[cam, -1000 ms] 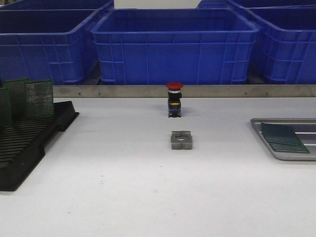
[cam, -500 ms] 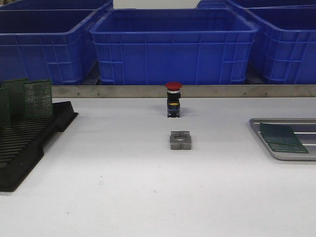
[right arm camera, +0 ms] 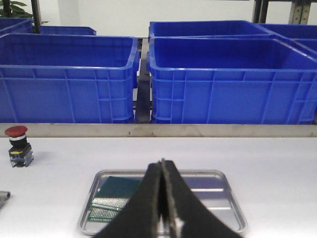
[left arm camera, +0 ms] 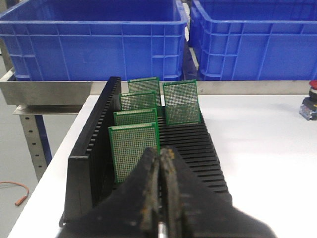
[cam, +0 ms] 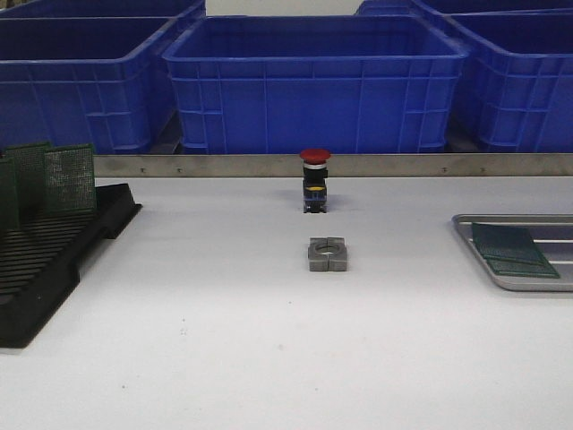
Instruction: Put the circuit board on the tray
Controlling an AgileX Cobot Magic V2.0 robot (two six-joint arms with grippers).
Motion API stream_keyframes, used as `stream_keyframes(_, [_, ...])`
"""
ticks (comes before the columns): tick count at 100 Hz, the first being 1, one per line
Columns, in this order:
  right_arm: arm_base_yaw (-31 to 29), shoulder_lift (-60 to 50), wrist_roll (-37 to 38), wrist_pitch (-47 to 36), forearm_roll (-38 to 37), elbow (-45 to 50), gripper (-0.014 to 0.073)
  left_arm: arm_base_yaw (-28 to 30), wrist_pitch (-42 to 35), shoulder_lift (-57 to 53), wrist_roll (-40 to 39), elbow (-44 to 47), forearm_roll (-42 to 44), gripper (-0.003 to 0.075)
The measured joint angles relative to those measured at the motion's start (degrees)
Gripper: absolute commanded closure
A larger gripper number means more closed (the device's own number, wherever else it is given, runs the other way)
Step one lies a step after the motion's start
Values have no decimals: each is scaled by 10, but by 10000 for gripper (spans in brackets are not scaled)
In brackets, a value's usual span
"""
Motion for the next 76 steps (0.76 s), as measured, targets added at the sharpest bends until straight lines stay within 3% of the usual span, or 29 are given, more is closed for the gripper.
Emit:
stream_keyframes(33, [1, -3, 13, 52, -9, 1, 706, 0, 0, 0, 0, 0, 0, 741])
stream_keyframes(76, [1, -3, 14, 54, -9, 1, 706, 0, 0, 0, 0, 0, 0, 741])
